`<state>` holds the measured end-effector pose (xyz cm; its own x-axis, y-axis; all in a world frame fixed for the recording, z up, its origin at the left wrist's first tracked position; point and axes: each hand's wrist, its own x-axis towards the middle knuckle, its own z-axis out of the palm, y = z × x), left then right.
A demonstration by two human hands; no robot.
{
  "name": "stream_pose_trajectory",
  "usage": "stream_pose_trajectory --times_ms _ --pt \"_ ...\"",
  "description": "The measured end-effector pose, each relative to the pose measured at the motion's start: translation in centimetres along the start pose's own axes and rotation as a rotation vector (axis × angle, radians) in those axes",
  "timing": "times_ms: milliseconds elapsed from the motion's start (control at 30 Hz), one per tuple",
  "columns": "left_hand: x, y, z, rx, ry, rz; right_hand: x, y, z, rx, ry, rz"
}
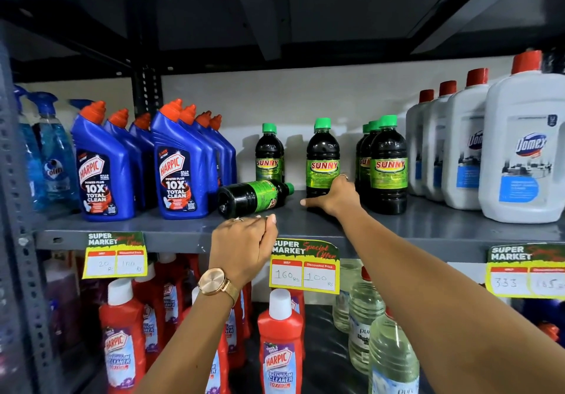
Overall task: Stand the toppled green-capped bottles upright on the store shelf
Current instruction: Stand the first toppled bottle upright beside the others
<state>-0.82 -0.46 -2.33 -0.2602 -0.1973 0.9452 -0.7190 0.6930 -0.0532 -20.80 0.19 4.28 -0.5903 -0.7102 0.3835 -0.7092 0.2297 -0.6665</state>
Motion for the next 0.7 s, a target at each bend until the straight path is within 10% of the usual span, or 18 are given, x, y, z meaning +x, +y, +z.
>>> stream_pose_trajectory --times_ms 700 --pt "0.05 0.04 -0.73 -0.056 -0.075 0.004 -0.16 0.36 -0.20 0.028 -0.049 0.041"
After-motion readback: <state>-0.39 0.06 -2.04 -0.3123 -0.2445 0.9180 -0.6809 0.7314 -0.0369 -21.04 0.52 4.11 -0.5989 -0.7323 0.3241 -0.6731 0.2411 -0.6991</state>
